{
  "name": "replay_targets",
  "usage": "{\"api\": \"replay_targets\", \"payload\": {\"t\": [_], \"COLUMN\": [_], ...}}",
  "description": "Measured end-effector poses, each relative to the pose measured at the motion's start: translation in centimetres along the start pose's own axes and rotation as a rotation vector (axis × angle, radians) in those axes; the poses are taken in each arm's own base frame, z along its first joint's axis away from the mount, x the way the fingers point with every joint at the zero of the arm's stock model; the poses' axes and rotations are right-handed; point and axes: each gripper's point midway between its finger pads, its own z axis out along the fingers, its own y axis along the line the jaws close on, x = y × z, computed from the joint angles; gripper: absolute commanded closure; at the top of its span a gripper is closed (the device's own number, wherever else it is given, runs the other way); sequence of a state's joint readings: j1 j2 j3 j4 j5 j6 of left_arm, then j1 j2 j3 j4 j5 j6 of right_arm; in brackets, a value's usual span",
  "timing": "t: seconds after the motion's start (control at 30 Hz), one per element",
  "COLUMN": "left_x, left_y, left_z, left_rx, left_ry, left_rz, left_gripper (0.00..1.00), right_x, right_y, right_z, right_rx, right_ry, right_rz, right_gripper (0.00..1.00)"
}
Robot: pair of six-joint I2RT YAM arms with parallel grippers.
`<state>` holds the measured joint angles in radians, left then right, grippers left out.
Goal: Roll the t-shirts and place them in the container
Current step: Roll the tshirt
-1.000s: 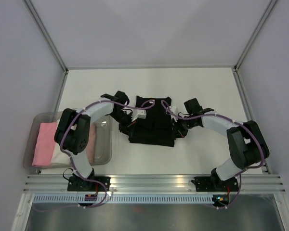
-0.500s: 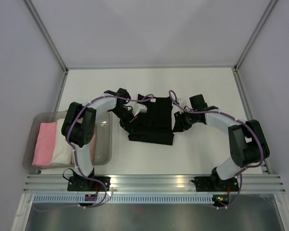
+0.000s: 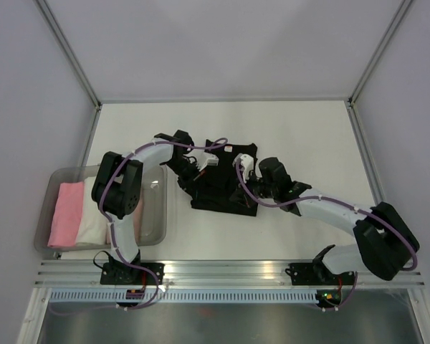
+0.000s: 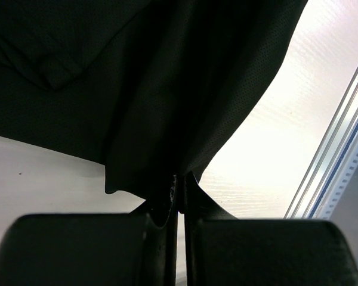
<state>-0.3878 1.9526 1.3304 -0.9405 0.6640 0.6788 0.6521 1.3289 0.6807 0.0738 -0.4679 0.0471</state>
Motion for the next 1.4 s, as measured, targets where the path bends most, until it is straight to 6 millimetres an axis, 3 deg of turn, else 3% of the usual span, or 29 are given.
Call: {"api": "replay_targets", "payload": {"t": [0.13, 0.27, 0.37, 0.5, 0.6, 0.8, 0.9, 0.93, 1.13, 1.2, 1.3, 1.4], "left_x": [-0.1, -0.3, -0.4, -0.7, -1.2, -1.5, -2.1, -2.4, -5.1, -5.3, -3.1, -0.4], "left_y": [0.0, 0.1, 0.1, 0.3, 0.4, 0.4, 0.0, -0.1, -2.5, -4.1, -6.3, -5.9], "left_z": [-0.1, -0.1, -0.2, -0.4, -0.7, -1.3, -2.7, -3.4, -7.1, -6.5, -3.8, -1.2], "left_rx": [-0.001, -0.004, -0.007, -0.014, -0.024, -0.027, -0.055, -0.072, -0.203, -0.242, -0.252, -0.266], "left_ry": [-0.002, -0.005, -0.008, -0.01, -0.015, -0.016, -0.033, -0.044, -0.1, -0.1, -0.055, -0.012], "left_rz": [-0.002, 0.001, 0.003, 0.007, 0.017, 0.071, 0.152, 0.19, 0.503, 0.647, 0.832, 0.95], "left_gripper": [0.98, 0.96, 0.89, 0.62, 0.53, 0.47, 0.44, 0.36, 0.34, 0.32, 0.27, 0.22], "right_x": [2.5, 3.0, 3.1, 4.6, 5.6, 5.0, 5.0, 5.0, 4.8, 4.7, 4.6, 4.7], "right_y": [-0.6, -1.4, -1.9, -2.9, -3.7, -4.7, -5.0, -5.0, -5.3, -5.4, -5.6, -5.7], "right_z": [2.6, 3.7, 4.4, 5.3, 5.7, 5.7, 5.7, 5.7, 5.6, 5.6, 5.7, 5.8], "right_rx": [0.012, 0.039, 0.054, 0.07, 0.078, 0.071, 0.07, 0.068, 0.069, 0.07, 0.073, 0.072], "right_ry": [0.059, 0.058, 0.048, 0.077, 0.096, 0.072, 0.067, 0.067, 0.056, 0.051, 0.045, 0.043], "right_rz": [0.058, 0.083, 0.107, 0.17, 0.228, 0.284, 0.303, 0.31, 0.339, 0.348, 0.36, 0.374], "right_gripper": [0.93, 0.94, 0.95, 0.97, 0.97, 0.98, 0.98, 0.99, 0.99, 0.99, 0.99, 1.0]}}
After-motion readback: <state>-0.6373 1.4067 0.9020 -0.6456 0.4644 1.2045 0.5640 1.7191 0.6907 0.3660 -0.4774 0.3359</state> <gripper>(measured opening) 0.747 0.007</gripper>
